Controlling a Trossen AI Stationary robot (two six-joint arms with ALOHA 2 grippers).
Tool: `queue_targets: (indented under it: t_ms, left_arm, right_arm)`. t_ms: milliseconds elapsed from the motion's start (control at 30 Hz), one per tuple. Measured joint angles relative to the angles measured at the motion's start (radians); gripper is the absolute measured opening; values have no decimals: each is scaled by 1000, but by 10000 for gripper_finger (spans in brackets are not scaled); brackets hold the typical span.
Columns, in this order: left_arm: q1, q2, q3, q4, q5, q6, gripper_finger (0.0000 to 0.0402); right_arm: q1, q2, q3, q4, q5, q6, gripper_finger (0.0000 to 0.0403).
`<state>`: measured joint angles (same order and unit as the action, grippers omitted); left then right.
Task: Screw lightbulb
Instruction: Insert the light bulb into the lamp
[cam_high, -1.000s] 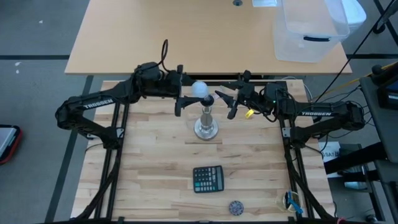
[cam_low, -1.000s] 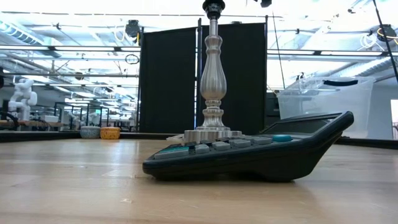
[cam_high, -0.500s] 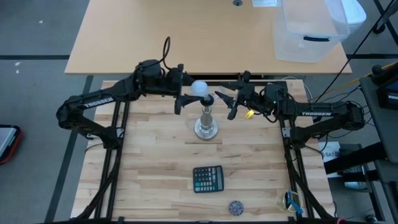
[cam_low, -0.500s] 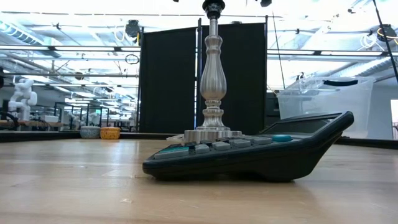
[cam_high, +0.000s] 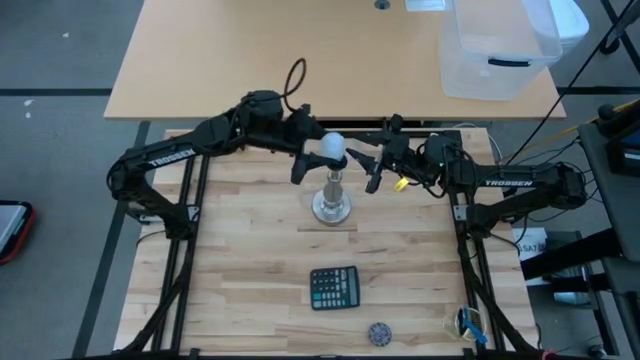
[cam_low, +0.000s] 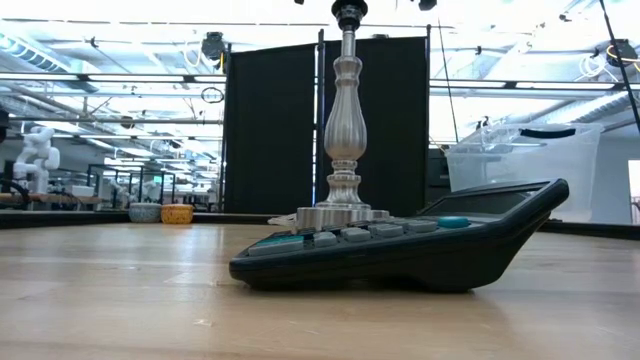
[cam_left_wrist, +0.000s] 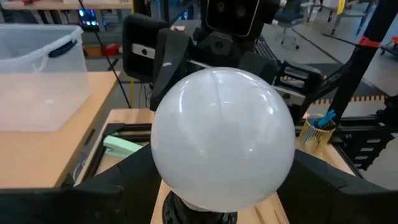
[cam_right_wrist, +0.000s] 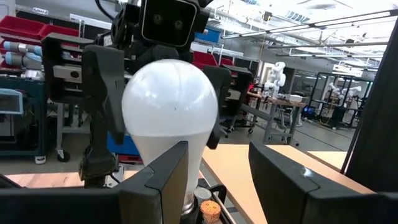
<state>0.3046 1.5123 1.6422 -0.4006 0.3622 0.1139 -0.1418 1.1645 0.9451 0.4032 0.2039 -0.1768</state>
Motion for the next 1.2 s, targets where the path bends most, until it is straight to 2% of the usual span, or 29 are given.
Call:
queue_targets:
  t_ms: [533,900,1200]
  left_arm:
    - [9,6,28,-57,0,-24,268]
    - [9,6,28,-61,26,-26,268]
    - [9,6,27,-60,29,-17,268]
  right_arm:
    - [0,0,3,4,-21,-5,165]
    - [0,0,92,-119,-21,-20,165]
    - [-3,0,94,-80,9,-25,165]
